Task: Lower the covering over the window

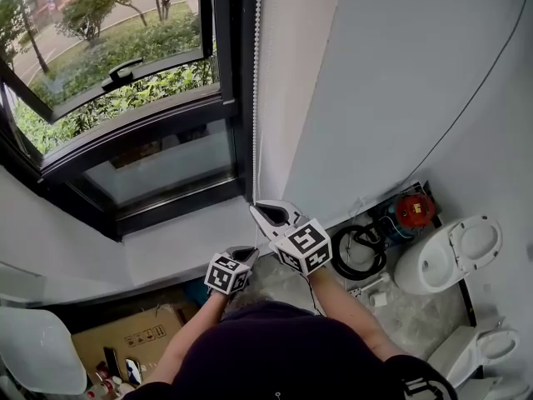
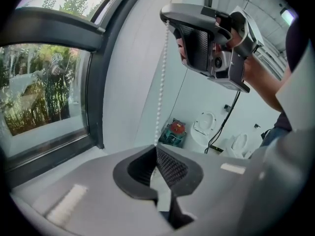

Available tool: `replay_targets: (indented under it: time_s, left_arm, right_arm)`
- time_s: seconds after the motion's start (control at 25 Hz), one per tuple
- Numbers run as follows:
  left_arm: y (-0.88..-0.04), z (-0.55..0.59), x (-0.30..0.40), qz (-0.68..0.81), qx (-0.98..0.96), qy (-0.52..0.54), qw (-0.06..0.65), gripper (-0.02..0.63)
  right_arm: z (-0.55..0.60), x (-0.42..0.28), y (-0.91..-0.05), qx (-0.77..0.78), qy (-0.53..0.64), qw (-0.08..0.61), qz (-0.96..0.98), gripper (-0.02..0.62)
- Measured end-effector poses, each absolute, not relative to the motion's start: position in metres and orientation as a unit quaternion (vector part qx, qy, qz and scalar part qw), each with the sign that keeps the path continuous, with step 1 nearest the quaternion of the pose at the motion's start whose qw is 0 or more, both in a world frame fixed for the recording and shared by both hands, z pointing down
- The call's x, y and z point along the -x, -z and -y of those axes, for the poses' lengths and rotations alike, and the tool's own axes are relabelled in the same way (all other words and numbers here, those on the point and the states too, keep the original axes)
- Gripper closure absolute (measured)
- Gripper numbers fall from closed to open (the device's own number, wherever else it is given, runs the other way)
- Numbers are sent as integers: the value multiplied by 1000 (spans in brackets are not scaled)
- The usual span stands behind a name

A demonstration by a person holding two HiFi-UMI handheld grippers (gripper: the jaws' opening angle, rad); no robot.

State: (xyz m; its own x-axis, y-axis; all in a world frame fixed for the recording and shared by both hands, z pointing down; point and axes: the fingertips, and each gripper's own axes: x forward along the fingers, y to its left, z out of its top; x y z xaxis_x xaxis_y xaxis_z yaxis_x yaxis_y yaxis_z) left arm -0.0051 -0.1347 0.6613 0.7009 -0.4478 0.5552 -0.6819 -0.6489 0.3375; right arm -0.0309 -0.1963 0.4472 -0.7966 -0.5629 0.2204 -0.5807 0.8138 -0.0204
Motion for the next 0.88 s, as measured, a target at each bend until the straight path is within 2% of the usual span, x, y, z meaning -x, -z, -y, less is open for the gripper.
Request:
replay_targets:
  time_s: [0.56,0.88]
  left_arm:
    - [-678,128,14,315,-869,-236,299,594]
    - [-671,133,16,319,-873,-232,286,592]
  right_arm:
    - [186,28,-563,-293,-119,226,921,583]
    - [190,27,-579,-296,-137,237,915,583]
